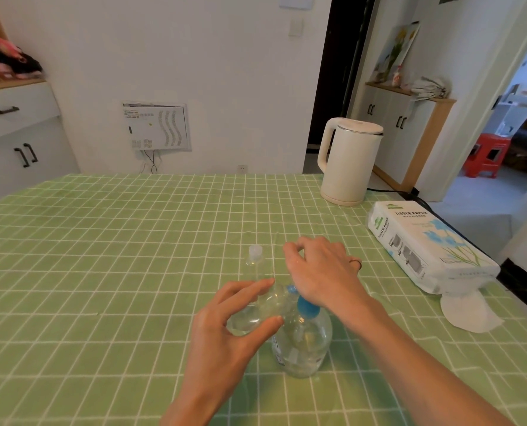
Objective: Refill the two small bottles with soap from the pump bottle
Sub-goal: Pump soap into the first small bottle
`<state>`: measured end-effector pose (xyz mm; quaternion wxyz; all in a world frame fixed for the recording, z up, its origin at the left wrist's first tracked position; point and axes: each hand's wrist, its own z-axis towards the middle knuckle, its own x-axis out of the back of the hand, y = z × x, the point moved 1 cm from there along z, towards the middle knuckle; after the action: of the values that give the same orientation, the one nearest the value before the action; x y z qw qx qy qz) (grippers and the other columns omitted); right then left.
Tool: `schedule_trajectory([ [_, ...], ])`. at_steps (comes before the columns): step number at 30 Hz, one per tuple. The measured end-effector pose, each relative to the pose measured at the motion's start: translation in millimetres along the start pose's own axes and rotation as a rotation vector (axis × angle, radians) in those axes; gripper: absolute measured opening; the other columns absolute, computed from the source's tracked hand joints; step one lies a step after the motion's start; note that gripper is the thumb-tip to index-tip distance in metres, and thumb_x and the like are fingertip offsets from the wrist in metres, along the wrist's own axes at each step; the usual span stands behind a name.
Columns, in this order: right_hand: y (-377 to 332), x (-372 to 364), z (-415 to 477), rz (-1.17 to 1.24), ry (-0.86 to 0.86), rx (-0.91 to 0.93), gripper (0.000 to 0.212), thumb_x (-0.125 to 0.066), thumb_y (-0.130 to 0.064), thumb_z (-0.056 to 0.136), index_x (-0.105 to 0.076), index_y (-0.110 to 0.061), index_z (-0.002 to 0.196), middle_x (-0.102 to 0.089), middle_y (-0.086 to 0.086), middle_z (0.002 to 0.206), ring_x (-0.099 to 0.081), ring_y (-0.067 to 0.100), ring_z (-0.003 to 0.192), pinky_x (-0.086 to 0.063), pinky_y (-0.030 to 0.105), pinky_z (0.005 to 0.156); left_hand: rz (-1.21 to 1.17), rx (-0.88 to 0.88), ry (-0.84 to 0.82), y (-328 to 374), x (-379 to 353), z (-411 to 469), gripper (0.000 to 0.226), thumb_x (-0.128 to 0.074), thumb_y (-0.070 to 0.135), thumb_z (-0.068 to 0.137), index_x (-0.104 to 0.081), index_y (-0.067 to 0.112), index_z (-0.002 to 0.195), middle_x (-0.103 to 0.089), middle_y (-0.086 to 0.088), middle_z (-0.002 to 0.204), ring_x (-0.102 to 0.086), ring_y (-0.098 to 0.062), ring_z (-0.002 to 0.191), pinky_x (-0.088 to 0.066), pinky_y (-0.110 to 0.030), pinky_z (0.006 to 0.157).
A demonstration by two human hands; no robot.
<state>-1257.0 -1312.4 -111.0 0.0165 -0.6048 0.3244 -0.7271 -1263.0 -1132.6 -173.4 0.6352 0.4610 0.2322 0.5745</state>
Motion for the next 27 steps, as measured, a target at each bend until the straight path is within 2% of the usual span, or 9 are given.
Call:
schedule_trajectory([
  [3, 3.3, -2.9, -0.3, 0.044, -0.023, -0.013, 0.045, -0.031, -0.045, 0.108, -0.063, -0.022, 0.086, -0.065, 0.001, 0.106, -0.043, 0.027, 0.114, -0.037, 0.052, 0.097, 0.008, 0.009, -0.004, -2.0, 0.1, -0.3, 0.050, -0.089, 0.029, 0.076, -0.077, 0.040, 0.122, -0.075, 0.020, 0.114, -0.070, -0.005, 0.112, -0.046, -0.005, 0.093],
  [7, 4.8, -6.8, -1.0, 0.053, -0.058, -0.030, 0.043, -0.035, -0.040, 0.106, -0.055, -0.021, 0.073, -0.066, 0.001, 0.095, -0.051, 0.033, 0.116, -0.042, 0.052, 0.100, 0.019, 0.025, -0.017, -4.8, -0.5, -1.3, 0.051, -0.091, 0.022, 0.077, -0.077, 0.040, 0.123, -0.074, 0.020, 0.115, -0.070, -0.005, 0.112, -0.046, -0.007, 0.094],
  [9, 5.1, -8.0, -1.7, 0.047, -0.058, -0.035, 0.043, -0.035, -0.040, 0.106, -0.060, -0.021, 0.076, -0.067, -0.001, 0.095, -0.052, 0.033, 0.116, -0.040, 0.050, 0.097, 0.013, 0.024, -0.011, -4.7, -0.5, -2.3, 0.051, -0.091, 0.022, 0.077, -0.077, 0.041, 0.123, -0.074, 0.020, 0.114, -0.070, -0.005, 0.111, -0.046, -0.006, 0.094],
  [12, 5.6, -7.5, -2.0, 0.052, -0.038, -0.040, 0.044, -0.035, -0.043, 0.106, -0.071, -0.021, 0.091, -0.069, -0.002, 0.098, -0.051, 0.031, 0.117, -0.036, 0.048, 0.093, -0.003, 0.028, -0.013, -4.6, -0.2, -2.9, 0.053, -0.092, 0.018, 0.077, -0.077, 0.042, 0.123, -0.075, 0.019, 0.113, -0.070, -0.005, 0.111, -0.048, -0.008, 0.094],
  [16, 2.9, -2.5, -0.5, 0.024, 0.011, -0.009, 0.047, -0.033, -0.048, 0.106, -0.072, -0.023, 0.096, -0.065, -0.005, 0.087, -0.051, 0.029, 0.110, -0.034, 0.047, 0.090, 0.009, 0.012, -0.016, -2.0, 0.4, -1.2, 0.054, -0.092, 0.019, 0.077, -0.076, 0.043, 0.124, -0.075, 0.020, 0.112, -0.070, -0.004, 0.110, -0.047, -0.007, 0.094],
  [19, 0.7, -0.4, 1.2, 0.002, 0.023, 0.005, 0.046, -0.033, -0.049, 0.106, -0.071, -0.025, 0.096, -0.064, -0.004, 0.086, -0.051, 0.028, 0.108, -0.037, 0.049, 0.093, 0.000, 0.010, -0.014, -0.7, 0.9, -0.3, 0.052, -0.093, 0.028, 0.077, -0.076, 0.044, 0.124, -0.075, 0.020, 0.112, -0.070, -0.003, 0.110, -0.047, -0.007, 0.094],
  [22, 2.5, -2.3, 1.1, 0.033, 0.016, -0.007, 0.043, -0.034, -0.046, 0.106, -0.068, -0.024, 0.091, -0.066, -0.002, 0.092, -0.051, 0.030, 0.111, -0.040, 0.051, 0.097, -0.013, 0.004, -0.008, 0.4, 0.5, -1.0, 0.051, -0.084, 0.044, 0.075, -0.074, 0.046, 0.125, -0.075, 0.021, 0.113, -0.070, -0.004, 0.110, -0.047, -0.006, 0.094],
  [27, 6.5, -10.8, 0.1, 0.047, -0.008, -0.015, 0.039, -0.038, -0.044, 0.106, -0.072, -0.026, 0.097, -0.071, 0.000, 0.100, -0.057, 0.032, 0.115, -0.044, 0.052, 0.102, 0.002, 0.025, -0.015, -7.4, -1.9, -3.2, 0.052, -0.092, 0.026, 0.079, -0.076, 0.042, 0.125, -0.075, 0.020, 0.113, -0.070, -0.003, 0.111, -0.047, -0.007, 0.095],
])
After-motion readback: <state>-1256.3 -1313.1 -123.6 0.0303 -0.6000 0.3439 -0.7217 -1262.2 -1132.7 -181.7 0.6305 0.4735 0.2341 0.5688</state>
